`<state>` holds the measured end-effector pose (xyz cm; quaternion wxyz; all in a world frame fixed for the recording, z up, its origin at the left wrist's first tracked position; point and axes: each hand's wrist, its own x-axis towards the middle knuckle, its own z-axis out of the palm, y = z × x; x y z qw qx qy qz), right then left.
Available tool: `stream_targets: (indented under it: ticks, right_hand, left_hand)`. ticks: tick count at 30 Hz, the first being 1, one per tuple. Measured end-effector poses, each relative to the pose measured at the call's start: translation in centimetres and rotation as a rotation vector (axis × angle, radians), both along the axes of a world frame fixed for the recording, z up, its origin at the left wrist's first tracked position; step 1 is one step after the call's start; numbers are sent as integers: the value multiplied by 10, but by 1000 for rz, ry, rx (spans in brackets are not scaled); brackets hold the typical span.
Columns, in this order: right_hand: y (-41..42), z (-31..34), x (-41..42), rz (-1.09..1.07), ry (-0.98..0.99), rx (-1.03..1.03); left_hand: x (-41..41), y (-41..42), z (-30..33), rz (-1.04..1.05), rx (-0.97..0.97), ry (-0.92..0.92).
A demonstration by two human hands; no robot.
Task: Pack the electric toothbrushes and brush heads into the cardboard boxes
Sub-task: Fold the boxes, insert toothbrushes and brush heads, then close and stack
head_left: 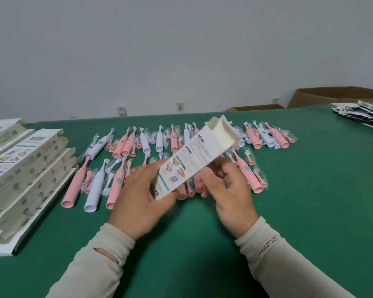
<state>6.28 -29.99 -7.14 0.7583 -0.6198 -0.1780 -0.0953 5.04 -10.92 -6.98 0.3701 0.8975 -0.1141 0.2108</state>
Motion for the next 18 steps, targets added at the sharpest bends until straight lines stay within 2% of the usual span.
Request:
stream_targets:
  ticks: [2,4,8,10,12,13,14,16,18]
  right_hand:
    - [-1,0,2,-17,38,-7]
    - [-2,-3,5,-26,120,-20]
    - [-9,1,10,110,209,-56]
    - [-29,9,20,-72,175,-140]
    - [-61,15,35,-491,134,-322]
    - [-79,14,41,-670,129,-483]
    - [-93,12,46,-753,148,-666]
    - [-108,5,54,-703,279,-1020]
    - [-108,-1,62,-631,384,-1262]
  left_hand:
    - [-2,-1,-5,25,223,-11]
    - [-3,-6,-7,49,304,-15]
    - [0,-6,-8,52,269,-6]
    - [2,-3,-8,70,266,4]
    - [4,0,-8,119,267,-6]
    - [3,1,-7,134,250,-8]
    - [2,1,-6,141,231,-1]
    - [1,0,-4,140,213,12]
    - [0,-2,-4,125,225,23]
